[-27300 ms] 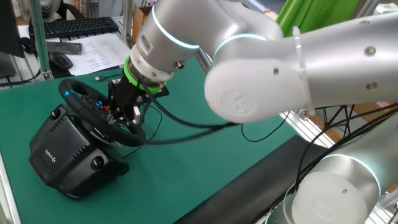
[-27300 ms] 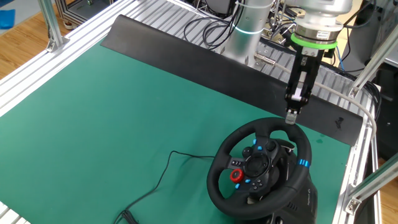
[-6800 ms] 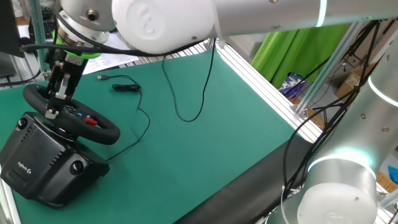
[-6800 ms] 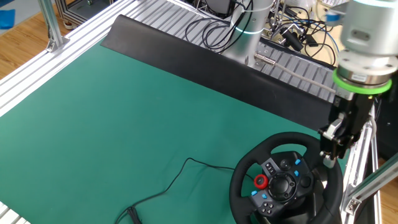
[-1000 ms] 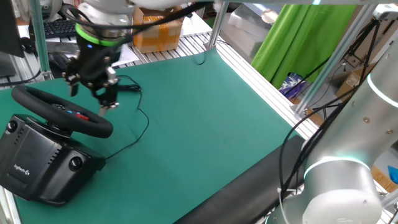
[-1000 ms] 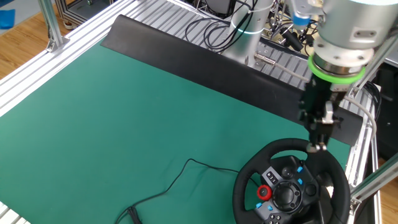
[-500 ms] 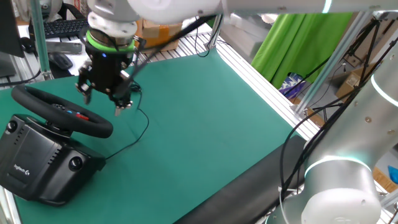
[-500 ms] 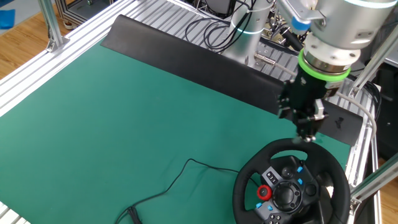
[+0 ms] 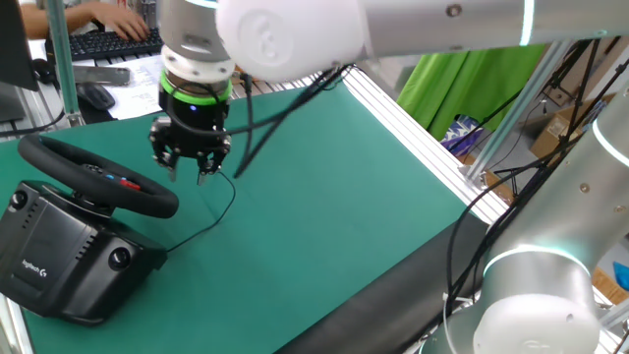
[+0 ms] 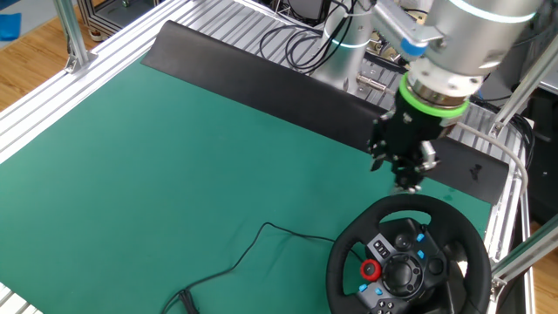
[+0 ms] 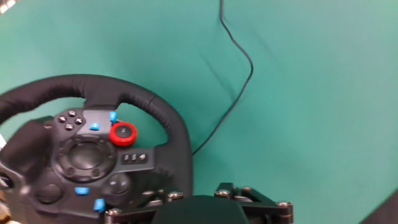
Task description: Rotate the steering wheel 90 degrees clockwise
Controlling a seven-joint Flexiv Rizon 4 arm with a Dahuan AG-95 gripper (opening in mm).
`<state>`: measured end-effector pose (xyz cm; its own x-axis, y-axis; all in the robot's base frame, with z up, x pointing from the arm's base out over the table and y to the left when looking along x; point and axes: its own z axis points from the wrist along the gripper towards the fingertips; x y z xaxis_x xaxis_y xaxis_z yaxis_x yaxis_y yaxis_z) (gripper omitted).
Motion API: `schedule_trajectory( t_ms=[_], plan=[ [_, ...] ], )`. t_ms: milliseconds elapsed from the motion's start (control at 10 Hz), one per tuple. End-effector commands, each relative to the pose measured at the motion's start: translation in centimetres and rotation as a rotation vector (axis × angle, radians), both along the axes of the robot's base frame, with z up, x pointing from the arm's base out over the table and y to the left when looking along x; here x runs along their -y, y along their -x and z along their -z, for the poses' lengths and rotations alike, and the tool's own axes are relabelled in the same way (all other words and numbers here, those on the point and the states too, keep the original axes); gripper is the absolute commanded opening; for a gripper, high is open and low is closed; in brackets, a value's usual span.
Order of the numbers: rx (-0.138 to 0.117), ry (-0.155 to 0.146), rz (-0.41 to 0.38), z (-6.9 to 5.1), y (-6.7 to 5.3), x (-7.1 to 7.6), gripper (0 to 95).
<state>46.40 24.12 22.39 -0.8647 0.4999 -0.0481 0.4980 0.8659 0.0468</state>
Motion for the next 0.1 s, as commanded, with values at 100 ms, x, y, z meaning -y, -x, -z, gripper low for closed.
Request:
schedule_trajectory(
  t_ms=[100],
  plan=[
    [0.001,0.01,-0.027,0.63,-0.02,0.19,0.0]
  ],
)
